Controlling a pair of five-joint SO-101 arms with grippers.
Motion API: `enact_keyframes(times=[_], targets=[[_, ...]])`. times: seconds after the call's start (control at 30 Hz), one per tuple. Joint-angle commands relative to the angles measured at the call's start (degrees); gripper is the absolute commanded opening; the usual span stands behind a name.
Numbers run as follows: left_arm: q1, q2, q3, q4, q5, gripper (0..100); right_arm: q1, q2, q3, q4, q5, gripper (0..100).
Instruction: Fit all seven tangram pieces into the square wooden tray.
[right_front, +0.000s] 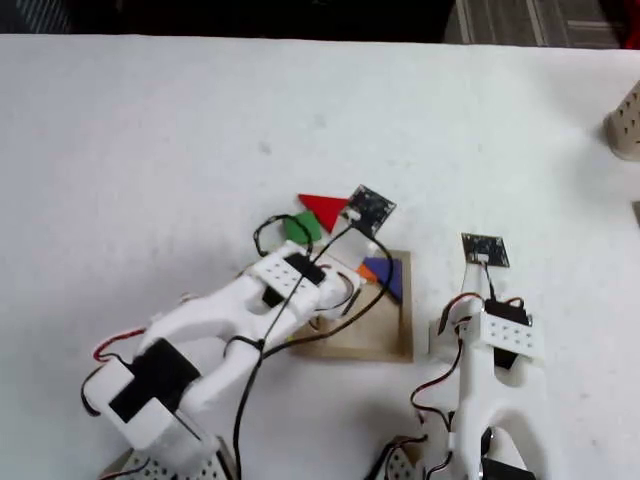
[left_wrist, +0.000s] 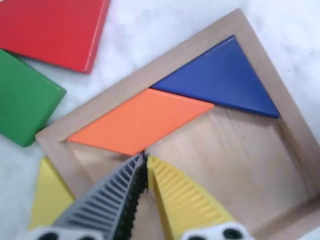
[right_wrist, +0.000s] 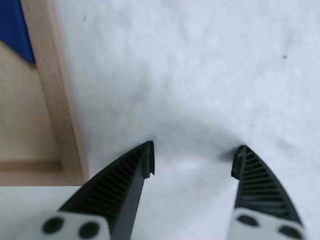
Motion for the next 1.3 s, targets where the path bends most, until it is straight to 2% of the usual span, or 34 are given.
enact_keyframes(times=[0.0,0.27,0.5,0.6,0.8,0.9,1.0,1.27], targets=[[1.5,-0.6,-2.4,-1.2,0.1,2,0.8,0.6,-0.2,-1.9,0.7,24.5],[1.2,-1.5,-2.2,-1.9,0.1,2,0.8,0.6,-0.2,-1.9,0.7,24.6],[0.1,-17.5,6.7,2.1,0.0,2,0.8,0.6,-0.2,-1.9,0.7,24.6],[-5.8,-25.5,11.7,2.2,0.0,2,0.8,0.6,-0.2,-1.9,0.7,24.5],[-30.7,-33.5,13.2,1.9,0.4,3,0.8,0.6,-0.1,-1.9,0.7,24.5],[-37.8,-33.5,13.5,1.9,0.4,3,0.8,0.6,-0.1,-1.9,0.7,24.5],[-40.7,-33.4,14.9,1.9,0.4,3,0.8,0.6,-0.1,-1.9,0.7,24.5],[-41.1,-33.4,15.7,1.9,0.4,3,0.8,0.6,-0.1,-1.9,0.7,24.5]])
